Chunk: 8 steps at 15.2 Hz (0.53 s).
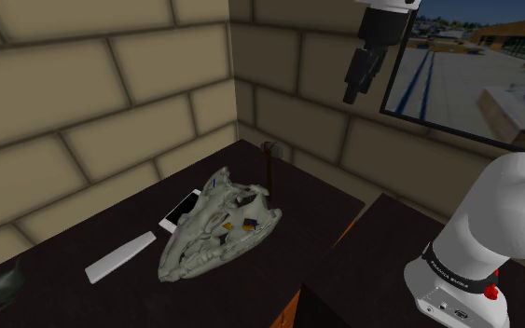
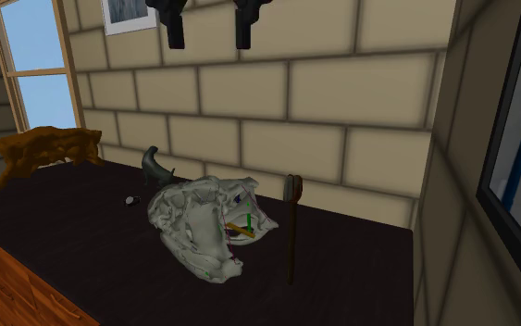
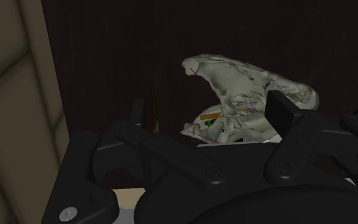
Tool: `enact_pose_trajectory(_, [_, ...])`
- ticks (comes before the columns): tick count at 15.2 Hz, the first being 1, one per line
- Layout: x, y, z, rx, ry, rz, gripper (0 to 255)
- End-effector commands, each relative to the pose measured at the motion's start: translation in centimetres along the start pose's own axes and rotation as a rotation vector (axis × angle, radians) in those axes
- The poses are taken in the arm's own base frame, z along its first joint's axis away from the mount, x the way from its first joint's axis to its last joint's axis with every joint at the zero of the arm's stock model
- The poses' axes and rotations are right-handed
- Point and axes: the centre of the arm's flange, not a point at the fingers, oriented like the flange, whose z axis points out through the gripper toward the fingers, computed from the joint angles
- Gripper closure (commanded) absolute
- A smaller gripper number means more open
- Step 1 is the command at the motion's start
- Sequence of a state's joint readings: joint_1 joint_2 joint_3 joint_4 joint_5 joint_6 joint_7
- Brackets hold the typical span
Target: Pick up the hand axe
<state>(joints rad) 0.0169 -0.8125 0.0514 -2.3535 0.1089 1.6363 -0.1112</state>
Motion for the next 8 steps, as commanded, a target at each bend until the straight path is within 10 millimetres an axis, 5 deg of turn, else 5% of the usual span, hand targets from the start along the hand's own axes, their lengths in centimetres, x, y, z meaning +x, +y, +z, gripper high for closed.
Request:
enact_pose_trajectory(1, [0.0,0.0,0.0,0.0,0.0,0.0,0])
enact_pose_trajectory(8, [8.3,0.3,5.9,-0.018,-0.071,0.076,0])
